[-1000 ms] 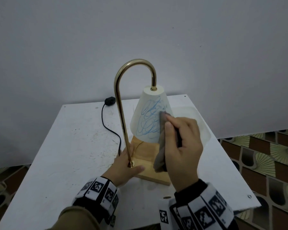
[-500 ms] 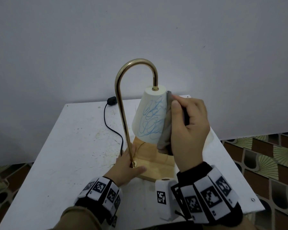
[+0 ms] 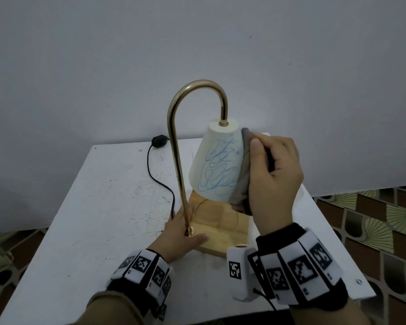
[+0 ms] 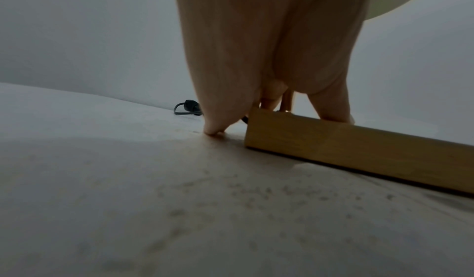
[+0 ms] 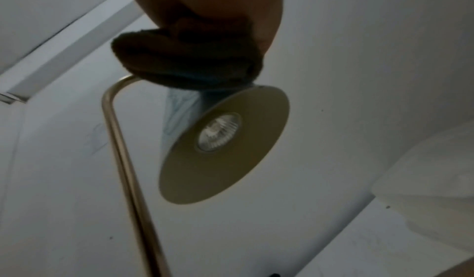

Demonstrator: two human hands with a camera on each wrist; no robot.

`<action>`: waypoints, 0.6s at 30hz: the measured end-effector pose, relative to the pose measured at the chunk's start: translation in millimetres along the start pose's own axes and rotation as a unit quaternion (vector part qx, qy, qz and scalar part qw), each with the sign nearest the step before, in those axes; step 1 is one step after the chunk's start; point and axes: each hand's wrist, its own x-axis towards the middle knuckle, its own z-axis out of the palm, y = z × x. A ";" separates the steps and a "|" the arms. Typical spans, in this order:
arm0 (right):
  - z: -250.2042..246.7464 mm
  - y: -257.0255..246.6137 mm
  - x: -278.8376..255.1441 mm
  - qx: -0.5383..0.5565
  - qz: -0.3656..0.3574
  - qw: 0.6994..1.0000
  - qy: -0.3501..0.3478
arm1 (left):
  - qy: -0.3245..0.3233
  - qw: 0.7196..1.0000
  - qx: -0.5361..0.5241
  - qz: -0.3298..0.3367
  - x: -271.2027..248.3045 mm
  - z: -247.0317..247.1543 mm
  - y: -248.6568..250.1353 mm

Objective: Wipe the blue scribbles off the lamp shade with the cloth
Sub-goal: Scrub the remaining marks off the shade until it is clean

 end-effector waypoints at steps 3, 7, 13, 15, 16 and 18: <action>5.3 -10.9 -3.5 0.014 -0.029 0.999 0.003 | -0.004 1.000 0.002 -0.005 1.7 0.1 -2.8; 2.2 -15.7 -16.3 0.006 -0.065 0.998 -0.016 | -0.004 1.000 -0.005 -0.002 1.5 0.5 -3.2; -15.3 -0.2 -28.8 -0.042 -0.104 0.992 -0.055 | -0.001 1.000 -0.003 -0.002 -0.5 -0.1 0.5; -18.7 7.0 -25.2 -0.048 -0.068 0.996 -0.042 | 0.000 1.000 -0.002 0.002 -1.6 -0.4 0.4; -18.3 9.0 -21.5 -0.048 -0.049 0.997 -0.036 | 0.000 1.000 0.001 0.001 -1.2 -0.2 0.4; -13.6 7.6 -12.4 -0.040 -0.025 0.998 -0.027 | -0.004 1.000 0.004 -0.005 -1.3 0.2 0.3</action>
